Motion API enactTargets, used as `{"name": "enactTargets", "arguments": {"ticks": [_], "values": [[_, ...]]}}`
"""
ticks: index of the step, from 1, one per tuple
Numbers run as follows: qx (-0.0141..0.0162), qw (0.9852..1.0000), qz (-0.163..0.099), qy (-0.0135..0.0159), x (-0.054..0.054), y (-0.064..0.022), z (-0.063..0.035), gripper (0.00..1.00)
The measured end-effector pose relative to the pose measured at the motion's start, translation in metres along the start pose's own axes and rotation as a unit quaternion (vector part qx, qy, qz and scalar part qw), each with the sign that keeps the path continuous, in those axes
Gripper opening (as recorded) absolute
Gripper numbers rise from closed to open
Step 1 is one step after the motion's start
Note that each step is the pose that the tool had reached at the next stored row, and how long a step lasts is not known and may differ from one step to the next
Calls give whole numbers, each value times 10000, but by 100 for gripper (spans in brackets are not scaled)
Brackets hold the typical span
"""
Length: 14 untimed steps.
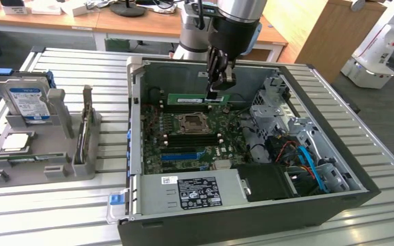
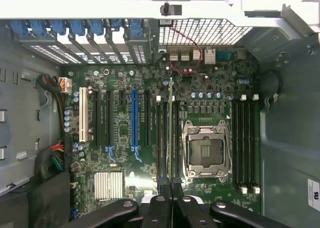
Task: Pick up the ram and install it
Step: 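Insert the ram into the slot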
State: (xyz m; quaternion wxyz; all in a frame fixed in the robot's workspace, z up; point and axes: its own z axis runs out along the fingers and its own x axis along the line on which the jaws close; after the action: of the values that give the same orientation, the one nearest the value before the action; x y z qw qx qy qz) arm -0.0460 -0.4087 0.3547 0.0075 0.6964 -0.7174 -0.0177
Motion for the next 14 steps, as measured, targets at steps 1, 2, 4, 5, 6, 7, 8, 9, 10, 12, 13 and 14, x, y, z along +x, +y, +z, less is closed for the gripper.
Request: {"name": "enactTargets", "arguments": {"ticks": [1, 2, 4, 5, 6, 7, 8, 9, 10, 12, 13, 14], "values": [[0, 10000, 0, 0, 0, -1, 13, 12], [0, 10000, 0, 0, 1, -1, 25, 12], [0, 10000, 0, 0, 1, -2, 54, 12], [0, 10000, 0, 0, 1, -2, 60, 12], [0, 10000, 0, 1, 1, -2, 59, 12], [0, 10000, 0, 1, 1, -2, 59, 12], [0, 10000, 0, 1, 1, -2, 60, 12], [0, 10000, 0, 1, 1, -2, 60, 12], [0, 10000, 1, 1, 1, -3, 60, 12], [0, 10000, 1, 0, 1, -19, 60, 12], [0, 10000, 0, 0, 0, -32, 60, 12], [0, 10000, 0, 1, 0, -46, 59, 12]]}}
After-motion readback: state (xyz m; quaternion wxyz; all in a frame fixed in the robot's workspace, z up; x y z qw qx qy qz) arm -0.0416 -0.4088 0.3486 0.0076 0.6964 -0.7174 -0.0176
